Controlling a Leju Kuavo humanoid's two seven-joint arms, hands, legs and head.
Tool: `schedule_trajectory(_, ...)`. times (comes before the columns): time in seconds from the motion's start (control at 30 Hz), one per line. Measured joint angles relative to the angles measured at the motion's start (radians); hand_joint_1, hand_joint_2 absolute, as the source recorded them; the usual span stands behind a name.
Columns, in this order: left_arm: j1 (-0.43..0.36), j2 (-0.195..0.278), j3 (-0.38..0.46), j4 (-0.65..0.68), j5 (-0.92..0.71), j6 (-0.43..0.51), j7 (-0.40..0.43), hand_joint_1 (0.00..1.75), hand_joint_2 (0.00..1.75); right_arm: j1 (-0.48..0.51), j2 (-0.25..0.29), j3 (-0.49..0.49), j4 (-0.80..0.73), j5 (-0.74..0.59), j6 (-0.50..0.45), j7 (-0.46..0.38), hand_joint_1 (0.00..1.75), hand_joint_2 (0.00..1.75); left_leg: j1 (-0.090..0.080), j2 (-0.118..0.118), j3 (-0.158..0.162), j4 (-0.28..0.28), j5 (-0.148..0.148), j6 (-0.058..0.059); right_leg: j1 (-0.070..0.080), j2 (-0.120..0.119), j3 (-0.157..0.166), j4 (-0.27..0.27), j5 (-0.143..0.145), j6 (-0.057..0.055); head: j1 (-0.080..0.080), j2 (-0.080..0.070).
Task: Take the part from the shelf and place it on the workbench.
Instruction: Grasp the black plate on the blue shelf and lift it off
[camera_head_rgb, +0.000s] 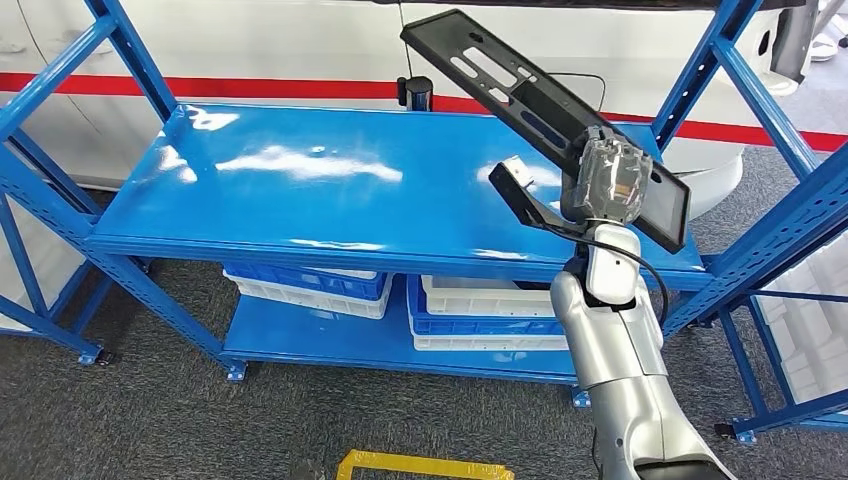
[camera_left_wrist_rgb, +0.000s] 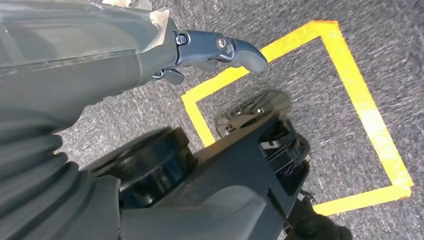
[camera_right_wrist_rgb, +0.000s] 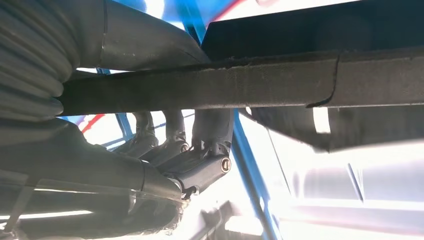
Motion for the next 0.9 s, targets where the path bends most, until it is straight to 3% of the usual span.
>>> schedule_trajectory(0.27, -0.050, 0.004, -0.034, -0.002, -0.029, -0.048, 0.064, 0.00, 1.75, 0.077, -0.014, -0.043, -0.208, -0.001, -0.026, -0.110, 1.75, 1.75, 0.000, 0.000, 0.000, 0.000, 0.000, 0.000, 0.000, 0.000, 0.001, 0.000, 0.000, 0.000, 0.000, 0.000)
schedule_trajectory(0.4, -0.066, 0.005, -0.053, -0.004, -0.041, -0.063, 0.046, 0.00, 1.75, 0.143, -0.013, -0.076, -0.310, -0.028, -0.051, -0.161, 1.75, 1.75, 0.000, 0.000, 0.000, 0.000, 0.000, 0.000, 0.000, 0.000, 0.000, 0.000, 0.000, 0.000, 0.000, 0.000)
schedule_trajectory(0.73, -0.063, 0.011, -0.068, -0.005, -0.008, -0.044, 0.001, 0.00, 1.75, 0.400, -0.030, -0.101, -0.579, -0.311, -0.166, -0.337, 1.75, 1.75, 0.000, -0.001, -0.001, 0.000, -0.001, 0.000, 0.000, 0.000, 0.000, 0.000, -0.002, 0.002, 0.000, 0.000)
schedule_trajectory(0.9, -0.059, 0.014, -0.068, -0.005, 0.010, -0.027, -0.019, 0.00, 1.75, 0.542, -0.032, -0.115, -0.732, -0.429, -0.176, -0.494, 1.75, 1.75, 0.000, -0.001, -0.001, 0.000, -0.002, 0.000, 0.000, 0.000, 0.000, 0.000, -0.002, 0.002, 0.000, 0.000)
